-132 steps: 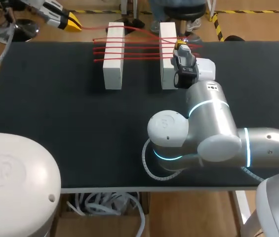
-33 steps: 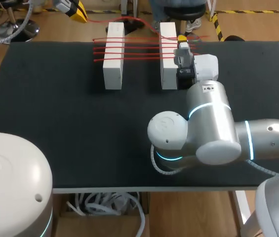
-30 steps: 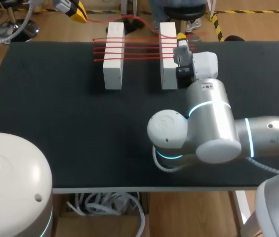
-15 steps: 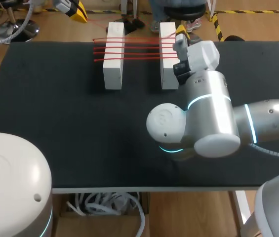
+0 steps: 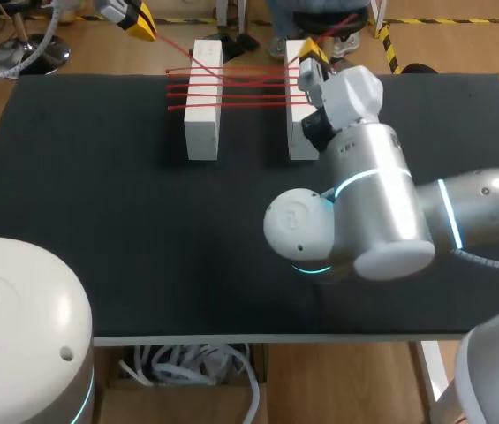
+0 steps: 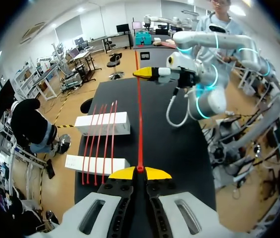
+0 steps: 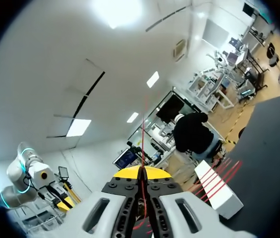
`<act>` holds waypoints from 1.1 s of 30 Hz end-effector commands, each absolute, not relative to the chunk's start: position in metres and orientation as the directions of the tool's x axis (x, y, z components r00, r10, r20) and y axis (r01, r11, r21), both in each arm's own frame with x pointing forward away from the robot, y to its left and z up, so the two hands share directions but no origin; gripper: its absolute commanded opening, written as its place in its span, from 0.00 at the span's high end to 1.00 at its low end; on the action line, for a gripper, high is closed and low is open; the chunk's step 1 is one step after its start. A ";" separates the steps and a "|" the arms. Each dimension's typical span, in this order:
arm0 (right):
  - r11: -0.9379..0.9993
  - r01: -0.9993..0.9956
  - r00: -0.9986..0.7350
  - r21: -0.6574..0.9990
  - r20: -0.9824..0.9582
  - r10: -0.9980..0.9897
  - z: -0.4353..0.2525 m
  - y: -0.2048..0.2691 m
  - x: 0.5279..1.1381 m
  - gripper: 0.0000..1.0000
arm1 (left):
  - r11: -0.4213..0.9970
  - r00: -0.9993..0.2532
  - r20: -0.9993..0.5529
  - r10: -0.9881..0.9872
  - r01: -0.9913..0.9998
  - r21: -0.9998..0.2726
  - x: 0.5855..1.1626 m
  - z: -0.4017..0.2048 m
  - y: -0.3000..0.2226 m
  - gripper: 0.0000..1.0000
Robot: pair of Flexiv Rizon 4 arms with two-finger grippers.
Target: Grab the tape and strap the tape.
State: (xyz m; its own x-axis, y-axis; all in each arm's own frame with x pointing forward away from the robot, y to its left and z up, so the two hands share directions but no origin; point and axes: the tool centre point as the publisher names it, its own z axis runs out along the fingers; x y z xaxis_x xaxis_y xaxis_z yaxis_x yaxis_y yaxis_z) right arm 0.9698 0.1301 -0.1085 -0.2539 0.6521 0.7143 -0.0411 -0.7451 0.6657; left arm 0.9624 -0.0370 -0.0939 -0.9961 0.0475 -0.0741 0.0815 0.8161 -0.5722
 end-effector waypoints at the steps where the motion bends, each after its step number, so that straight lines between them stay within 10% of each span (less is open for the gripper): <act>1: -0.717 -0.025 -0.275 0.697 0.685 0.675 -0.096 0.133 0.970 1.00 | 0.818 -0.996 -0.071 0.049 0.081 -0.570 0.963 -0.093 -0.037 1.00; 33: -0.631 -0.003 -0.353 0.776 0.589 0.727 -0.084 0.148 0.968 1.00 | 0.818 -0.996 -0.071 0.049 0.081 -0.570 0.963 -0.093 -0.037 1.00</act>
State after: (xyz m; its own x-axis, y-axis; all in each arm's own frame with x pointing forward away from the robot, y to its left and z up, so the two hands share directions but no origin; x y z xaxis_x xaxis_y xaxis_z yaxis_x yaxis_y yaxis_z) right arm 0.9678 0.1505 -0.0875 -0.3547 0.7259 0.5893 -0.0113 -0.6335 0.7736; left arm 0.9625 -0.0370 -0.0938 -0.9961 0.0473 -0.0743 0.0814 0.8160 -0.5723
